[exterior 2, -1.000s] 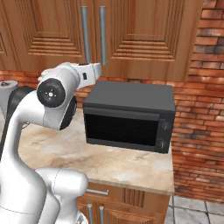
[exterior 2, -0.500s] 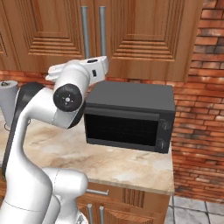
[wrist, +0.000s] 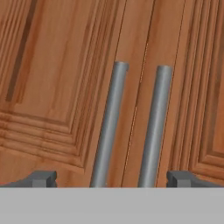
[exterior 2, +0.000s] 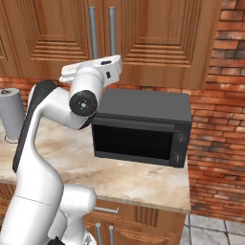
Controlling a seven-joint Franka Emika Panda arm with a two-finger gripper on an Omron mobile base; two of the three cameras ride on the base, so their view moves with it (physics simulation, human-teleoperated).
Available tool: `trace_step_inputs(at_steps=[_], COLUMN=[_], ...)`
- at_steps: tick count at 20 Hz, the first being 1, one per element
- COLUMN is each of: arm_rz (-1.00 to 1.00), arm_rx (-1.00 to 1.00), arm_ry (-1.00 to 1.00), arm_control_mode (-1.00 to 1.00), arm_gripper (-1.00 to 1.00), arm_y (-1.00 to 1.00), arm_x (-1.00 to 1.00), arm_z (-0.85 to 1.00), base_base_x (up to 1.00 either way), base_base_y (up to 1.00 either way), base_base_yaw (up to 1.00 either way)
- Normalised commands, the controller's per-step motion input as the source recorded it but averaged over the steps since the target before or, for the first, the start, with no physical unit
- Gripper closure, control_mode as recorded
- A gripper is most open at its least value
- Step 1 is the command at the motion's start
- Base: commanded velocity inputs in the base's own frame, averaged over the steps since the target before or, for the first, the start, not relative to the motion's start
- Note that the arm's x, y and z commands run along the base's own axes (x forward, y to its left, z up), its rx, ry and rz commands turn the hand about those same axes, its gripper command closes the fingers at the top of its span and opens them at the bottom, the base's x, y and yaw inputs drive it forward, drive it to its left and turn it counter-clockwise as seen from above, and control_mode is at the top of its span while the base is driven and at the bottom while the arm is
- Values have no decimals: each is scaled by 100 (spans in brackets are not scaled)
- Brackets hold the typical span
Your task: Open the cabinet directly in front. Then move the liquor and the cup to the dining counter with the jar on it.
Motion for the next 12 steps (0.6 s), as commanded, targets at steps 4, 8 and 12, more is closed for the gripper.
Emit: trace_step_inputs(at_steps=[4, 8, 12], arm_rz=[-1, -4, -2], arm_rx=[0, 0, 0], arm_ry=[0, 0, 0], arm_control_mode=[-100, -100, -100], arm_gripper=[-100, -100, -100], arm_y=[-12, -17, -16], arm_x=[52, 47, 38], arm_z=[21, 22, 11], base_base_x=[0, 0, 0], base_base_y=[0, 0, 0], base_base_yaw=[0, 0, 0])
